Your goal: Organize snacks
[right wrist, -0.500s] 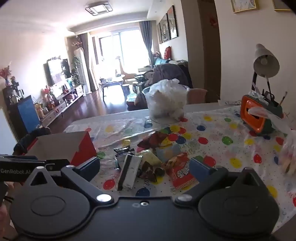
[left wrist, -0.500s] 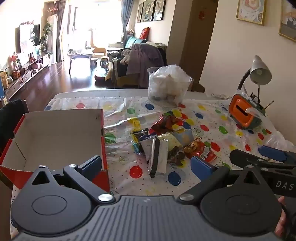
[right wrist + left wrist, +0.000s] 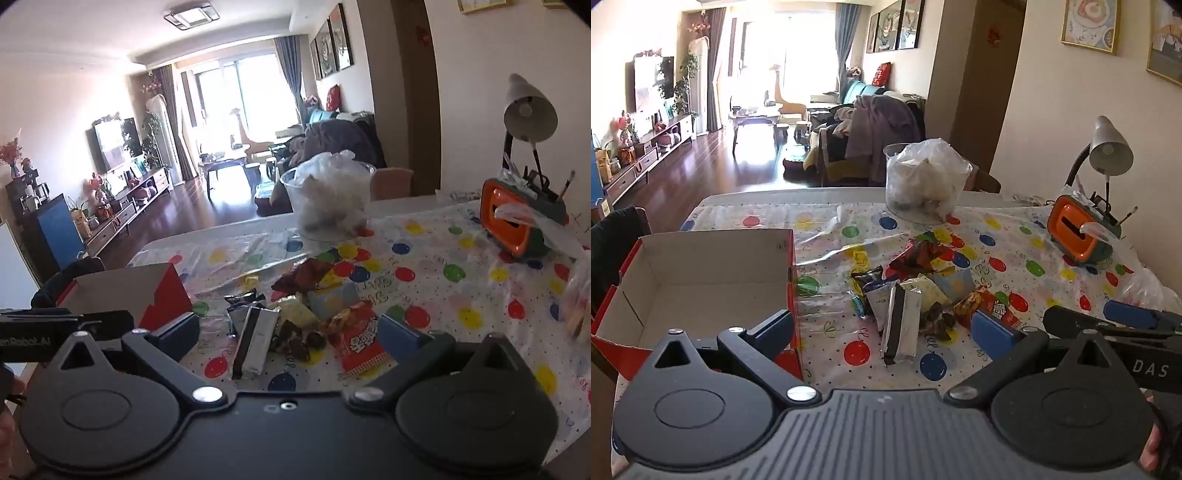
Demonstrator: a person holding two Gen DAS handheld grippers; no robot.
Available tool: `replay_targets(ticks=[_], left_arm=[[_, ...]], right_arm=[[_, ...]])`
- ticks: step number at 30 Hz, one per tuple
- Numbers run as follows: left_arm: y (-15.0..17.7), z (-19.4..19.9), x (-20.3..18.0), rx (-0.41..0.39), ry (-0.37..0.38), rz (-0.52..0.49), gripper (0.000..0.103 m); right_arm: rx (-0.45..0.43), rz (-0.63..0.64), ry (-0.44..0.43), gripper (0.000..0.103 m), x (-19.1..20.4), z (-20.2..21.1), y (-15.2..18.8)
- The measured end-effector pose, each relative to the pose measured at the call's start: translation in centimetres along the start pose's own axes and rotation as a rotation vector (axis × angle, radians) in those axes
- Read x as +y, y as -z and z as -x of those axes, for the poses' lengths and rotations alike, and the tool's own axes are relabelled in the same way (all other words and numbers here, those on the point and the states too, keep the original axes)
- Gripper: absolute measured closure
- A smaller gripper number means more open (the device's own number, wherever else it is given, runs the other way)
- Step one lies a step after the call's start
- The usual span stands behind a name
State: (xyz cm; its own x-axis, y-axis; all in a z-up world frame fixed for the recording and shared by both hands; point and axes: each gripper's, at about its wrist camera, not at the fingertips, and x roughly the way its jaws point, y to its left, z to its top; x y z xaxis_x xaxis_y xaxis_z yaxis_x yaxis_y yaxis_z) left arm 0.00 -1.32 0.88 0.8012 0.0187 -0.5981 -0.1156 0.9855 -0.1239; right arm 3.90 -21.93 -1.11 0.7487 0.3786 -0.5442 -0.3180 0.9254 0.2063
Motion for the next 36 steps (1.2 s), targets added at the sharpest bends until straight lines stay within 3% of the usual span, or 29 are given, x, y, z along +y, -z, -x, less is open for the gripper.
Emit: replay_targets(ticks=[36], left_arm=[[0.1, 0.7, -0.5, -0.005, -0.035, -0.004, 0.000]], right_arm=[[-0.028, 0.060, -0.011, 0.000, 0.8, 0.9, -0.1]])
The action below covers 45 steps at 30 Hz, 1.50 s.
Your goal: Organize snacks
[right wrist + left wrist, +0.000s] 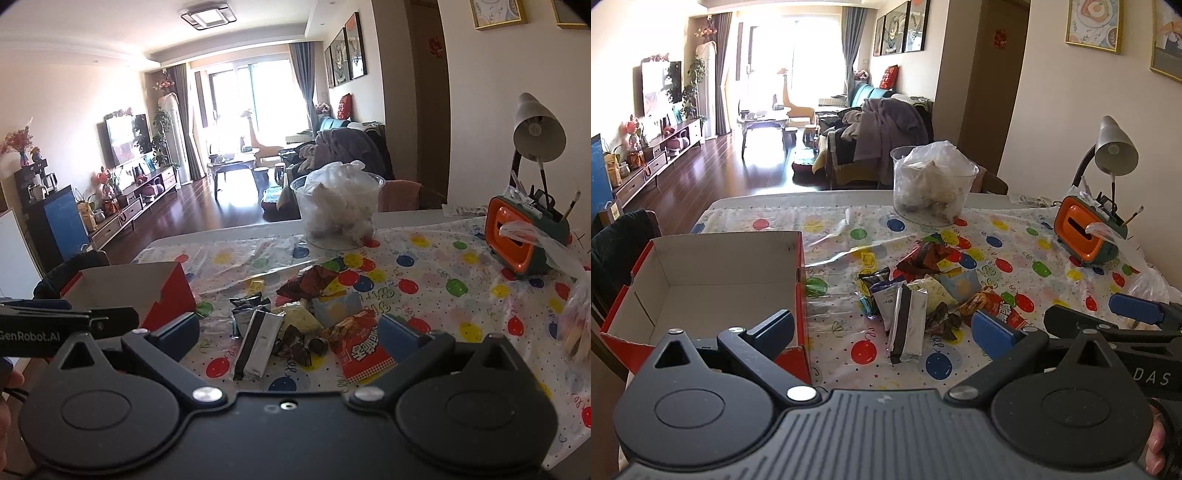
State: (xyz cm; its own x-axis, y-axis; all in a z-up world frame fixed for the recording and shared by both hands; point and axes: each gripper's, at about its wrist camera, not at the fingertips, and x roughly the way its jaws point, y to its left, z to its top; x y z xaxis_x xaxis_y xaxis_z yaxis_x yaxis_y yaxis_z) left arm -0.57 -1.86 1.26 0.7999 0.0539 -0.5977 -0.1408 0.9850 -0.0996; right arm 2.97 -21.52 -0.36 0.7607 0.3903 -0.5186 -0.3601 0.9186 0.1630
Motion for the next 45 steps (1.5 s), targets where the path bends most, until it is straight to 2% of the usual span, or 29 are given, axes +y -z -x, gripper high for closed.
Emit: replay_targets(ticks=[32, 42, 45], left_arm=[[-0.7, -0.1, -0.1, 0.004, -0.004, -0.009, 0.000], [-2.1, -2.8, -0.5, 0.022, -0.011, -0.002, 0.000], [-2.6, -4.3, -0.7, 0.049, 0.008, -0.002, 0.000]], right_arm=[[-0.002, 0.023, 0.001, 0.000, -0.1, -0.8, -0.9], [0.031, 0.035, -0.001, 0.000, -1.2, -3.1, -1.1], [0.044, 0.040, -0.003, 0.000, -1.8, -4.0, -1.3]])
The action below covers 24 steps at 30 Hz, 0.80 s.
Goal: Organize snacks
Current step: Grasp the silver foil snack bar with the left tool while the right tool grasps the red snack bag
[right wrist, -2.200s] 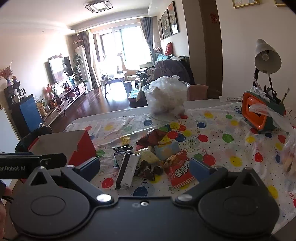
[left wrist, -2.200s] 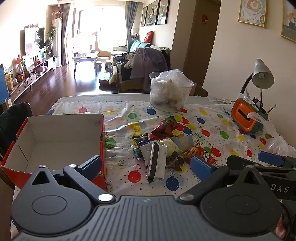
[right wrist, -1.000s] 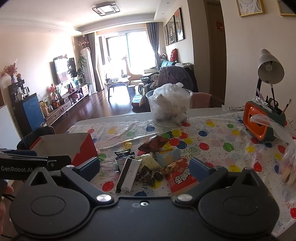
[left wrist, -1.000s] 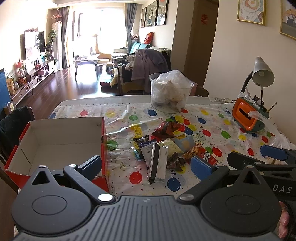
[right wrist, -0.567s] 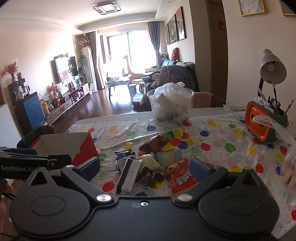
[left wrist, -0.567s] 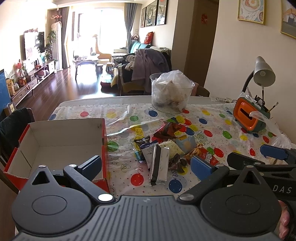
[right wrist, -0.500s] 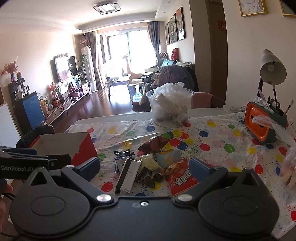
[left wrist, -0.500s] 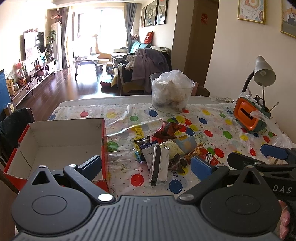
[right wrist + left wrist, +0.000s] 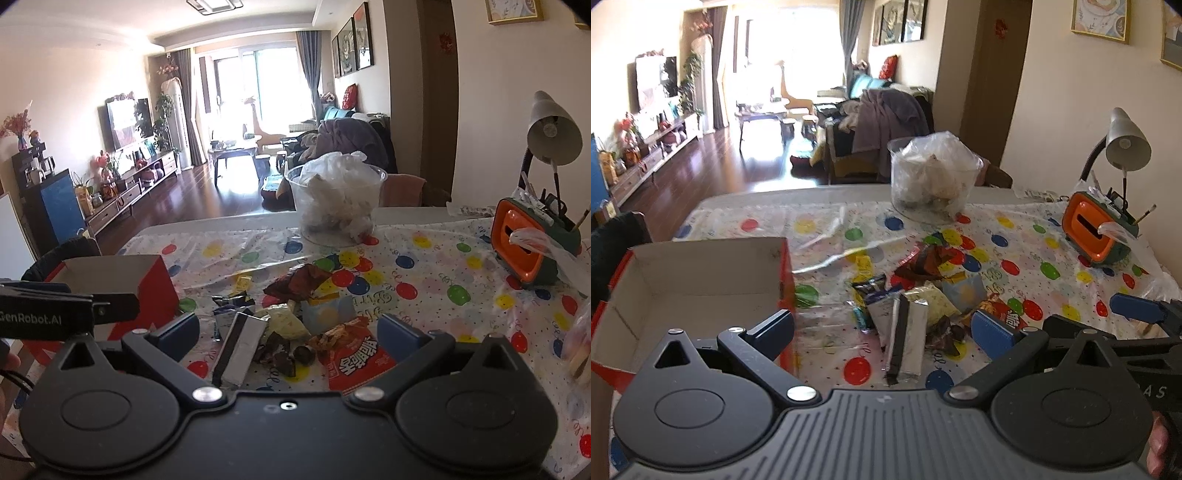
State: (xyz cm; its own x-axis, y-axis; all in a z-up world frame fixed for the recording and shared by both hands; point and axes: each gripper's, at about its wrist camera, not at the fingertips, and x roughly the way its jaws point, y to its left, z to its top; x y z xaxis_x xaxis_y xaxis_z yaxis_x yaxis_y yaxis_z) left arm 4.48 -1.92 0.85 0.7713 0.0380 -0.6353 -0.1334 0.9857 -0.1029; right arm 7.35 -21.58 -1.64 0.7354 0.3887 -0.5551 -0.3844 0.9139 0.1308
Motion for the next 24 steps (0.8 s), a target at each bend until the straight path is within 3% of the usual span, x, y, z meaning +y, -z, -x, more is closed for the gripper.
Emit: replay_targets(ticks=[5, 13, 21, 24], left_arm=[[-0.4, -2.5, -1.0, 0.050, 0.017, -0.038, 0.000], [0.0, -7.5, -2.9, 0.134, 0.037, -0.103, 0.000], [1.2, -13.1, -3.9, 0.215, -0.002, -0.164, 0.001], [1.4, -15.5, -3.6, 0.281, -0.014, -0.155, 0.005]], right_arm=[[0.065, 0.005, -0.006, 0.001, -1.8, -2.3, 0.1], [0.175, 0.143, -0.038, 0.008, -4.3, -7.2, 1.8], [0.254, 0.242, -0.070, 0.009, -6.4, -13.1, 2.5], [0.288, 0.255, -0.069, 0.011, -7.2, -15.5, 2.8]])
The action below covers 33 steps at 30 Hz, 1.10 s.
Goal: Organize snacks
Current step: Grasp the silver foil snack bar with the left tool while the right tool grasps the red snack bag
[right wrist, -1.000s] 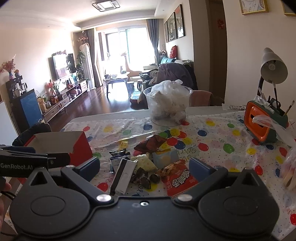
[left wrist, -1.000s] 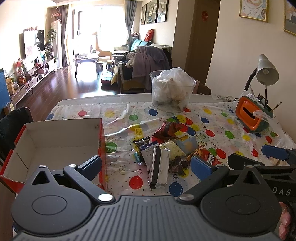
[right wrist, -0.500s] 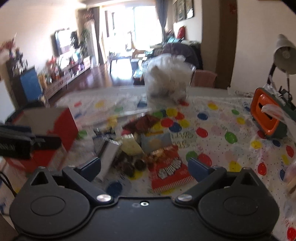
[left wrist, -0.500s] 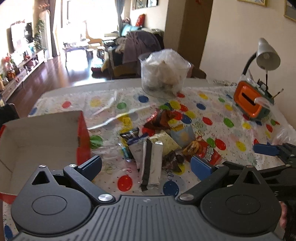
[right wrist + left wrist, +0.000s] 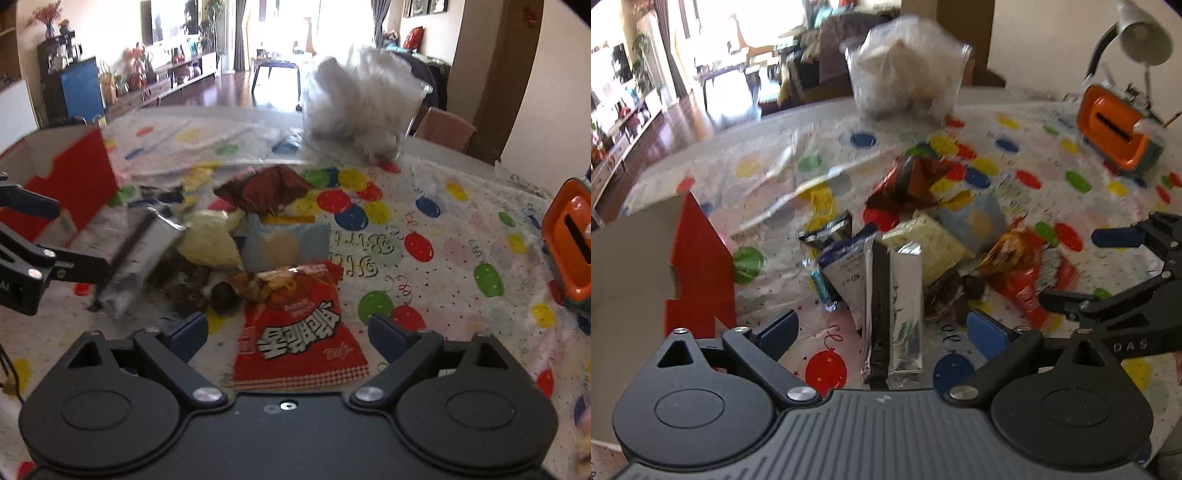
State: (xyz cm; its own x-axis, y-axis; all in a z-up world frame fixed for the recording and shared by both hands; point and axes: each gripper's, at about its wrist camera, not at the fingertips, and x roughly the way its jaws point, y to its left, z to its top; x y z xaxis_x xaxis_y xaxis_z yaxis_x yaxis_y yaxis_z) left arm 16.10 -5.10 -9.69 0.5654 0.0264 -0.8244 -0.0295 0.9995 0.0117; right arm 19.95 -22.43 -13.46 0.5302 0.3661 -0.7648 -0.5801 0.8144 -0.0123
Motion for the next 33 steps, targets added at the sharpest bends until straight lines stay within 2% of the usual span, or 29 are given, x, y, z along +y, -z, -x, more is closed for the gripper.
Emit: replay_targets(ticks=[3, 4, 9, 15, 25, 33], left_arm=[[-0.3, -2.0, 0.5, 0.060, 0.007, 0.011, 0.012], [-0.4, -2.4, 0.5, 0.070, 0.005, 0.012, 0.017], [-0.8, -4.3, 0.4, 0.114, -0.001, -0.026, 0.024], [-1.1, -5.7, 0.2, 0.148, 0.018, -0.053, 0.032], [-0.9, -6.9, -0.3, 0.188, 0.015, -0.050, 0.056], [-0.8, -6.8, -0.1, 0.188, 0.001, -0.021, 0.060]], right_arm=[[0.038, 0.012, -0.008, 0.014, -0.6, -2.0, -0.2], [0.051, 0.014, -0.015, 0.014, -0.8, -2.5, -0.3], [0.082, 0.018, -0.041, 0.014, -1.3, -4.2, -0.7], [0.120, 0.027, -0.053, 0.018, -1.4, -5.8, -1.2], [0.123, 0.029, -0.064, 0.030, -1.3, -6.1, -1.4], [0.110, 0.006, -0.079, 0.035, -1.8, -5.8, -1.5]])
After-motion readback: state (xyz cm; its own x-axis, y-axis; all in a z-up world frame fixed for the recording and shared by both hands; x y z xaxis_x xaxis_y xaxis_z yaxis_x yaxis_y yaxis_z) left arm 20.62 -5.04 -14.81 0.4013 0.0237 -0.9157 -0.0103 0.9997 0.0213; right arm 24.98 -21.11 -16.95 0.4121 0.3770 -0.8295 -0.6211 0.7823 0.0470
